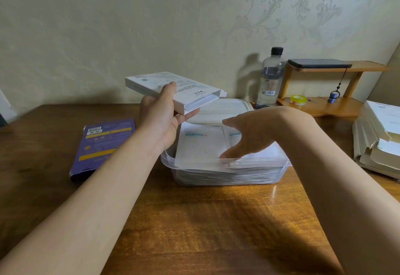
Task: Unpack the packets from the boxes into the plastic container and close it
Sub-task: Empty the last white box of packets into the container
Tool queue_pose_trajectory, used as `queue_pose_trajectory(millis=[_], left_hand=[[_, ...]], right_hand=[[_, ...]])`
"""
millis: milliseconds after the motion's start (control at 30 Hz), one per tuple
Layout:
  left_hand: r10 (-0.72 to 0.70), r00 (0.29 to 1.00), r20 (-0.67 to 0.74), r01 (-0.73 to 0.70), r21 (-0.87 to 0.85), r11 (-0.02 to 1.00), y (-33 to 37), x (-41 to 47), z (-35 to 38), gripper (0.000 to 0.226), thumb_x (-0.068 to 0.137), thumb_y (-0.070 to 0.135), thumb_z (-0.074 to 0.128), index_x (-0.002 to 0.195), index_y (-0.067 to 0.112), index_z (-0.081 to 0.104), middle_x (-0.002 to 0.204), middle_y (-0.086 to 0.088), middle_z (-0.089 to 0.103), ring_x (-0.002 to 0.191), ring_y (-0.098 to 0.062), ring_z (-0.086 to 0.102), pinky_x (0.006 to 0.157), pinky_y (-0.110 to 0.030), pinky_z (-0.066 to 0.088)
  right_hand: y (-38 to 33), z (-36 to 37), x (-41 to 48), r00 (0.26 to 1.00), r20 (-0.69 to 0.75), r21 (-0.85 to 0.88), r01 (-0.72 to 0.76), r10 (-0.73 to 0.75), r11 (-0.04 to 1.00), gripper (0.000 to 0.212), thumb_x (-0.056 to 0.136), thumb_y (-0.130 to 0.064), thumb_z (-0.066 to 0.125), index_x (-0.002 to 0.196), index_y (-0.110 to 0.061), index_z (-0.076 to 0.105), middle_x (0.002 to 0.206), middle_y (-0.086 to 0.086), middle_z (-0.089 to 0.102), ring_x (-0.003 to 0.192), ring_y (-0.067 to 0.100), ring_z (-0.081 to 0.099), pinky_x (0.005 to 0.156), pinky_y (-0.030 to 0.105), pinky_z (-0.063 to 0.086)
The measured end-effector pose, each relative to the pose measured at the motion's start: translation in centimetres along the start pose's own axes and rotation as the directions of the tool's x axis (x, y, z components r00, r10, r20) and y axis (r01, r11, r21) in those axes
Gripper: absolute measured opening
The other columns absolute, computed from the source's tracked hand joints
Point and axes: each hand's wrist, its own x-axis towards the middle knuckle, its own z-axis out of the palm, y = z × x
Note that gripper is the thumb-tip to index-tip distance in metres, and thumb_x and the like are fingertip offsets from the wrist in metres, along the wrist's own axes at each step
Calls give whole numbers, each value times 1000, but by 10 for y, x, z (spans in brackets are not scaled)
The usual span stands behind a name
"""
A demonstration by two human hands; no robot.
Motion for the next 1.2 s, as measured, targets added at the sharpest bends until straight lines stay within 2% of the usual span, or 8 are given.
queue_pose_trajectory(millis=[100,267,600,833,933,1067,1200], left_hand=[[0,1000,-1,0,3,1000,0,0,-1,8,99,16,64,100,13,57,99,-10,72,86,-26,75,66,-44,64],[2,1000,17,-2,-5,1000,0,1,-1,7,99,15,64,102,13,57,98,-10,72,84,-25,75,65,-44,64],[2,1000,24,-2,-1,1000,-1,2,-2,7,100,16,63,105,14,58,98,-10,74,82,-23,76,65,-44,64],[0,1000,24,0,8,1000,0,2,-3,10,100,16,64,107,13,59,97,-9,75,76,-21,77,66,-44,64],[4,1000,25,-5,13,1000,0,2,-2,8,100,16,64,105,13,59,95,-8,74,74,-19,77,67,-44,64],[3,1000,23,-3,14,1000,-1,2,-2,15,99,16,64,112,10,59,101,-10,74,83,-24,76,66,-44,64],[3,1000,30,-3,18,1000,0,2,-2,17,100,16,63,115,9,58,103,-11,74,85,-24,76,65,-43,64]], right_hand=[[-7,3,2,998,-8,22,57,-57,998,100,76,-78,54,156,-28,22,158,-4,35,143,22,35,116,42,29],[-8,4,5,997,59,-17,59,-58,998,100,78,-77,54,157,-28,18,156,-1,36,139,24,39,111,40,33],[-7,4,4,993,103,9,50,-51,999,95,80,-79,49,156,-45,3,165,-4,19,149,25,22,119,48,20],[-9,4,1,993,111,10,50,-50,999,87,83,-78,45,153,-53,0,165,-5,16,150,24,21,118,47,19],[-9,4,3,992,111,8,58,-59,998,88,83,-78,45,153,-52,0,165,-5,15,150,24,20,119,47,19],[-5,3,3,993,95,19,66,-67,998,91,81,-80,44,155,-48,1,165,-6,17,150,23,20,120,46,18],[9,0,1,998,65,33,18,-20,999,101,78,-76,52,158,-35,7,164,-4,22,148,24,26,121,45,22]])
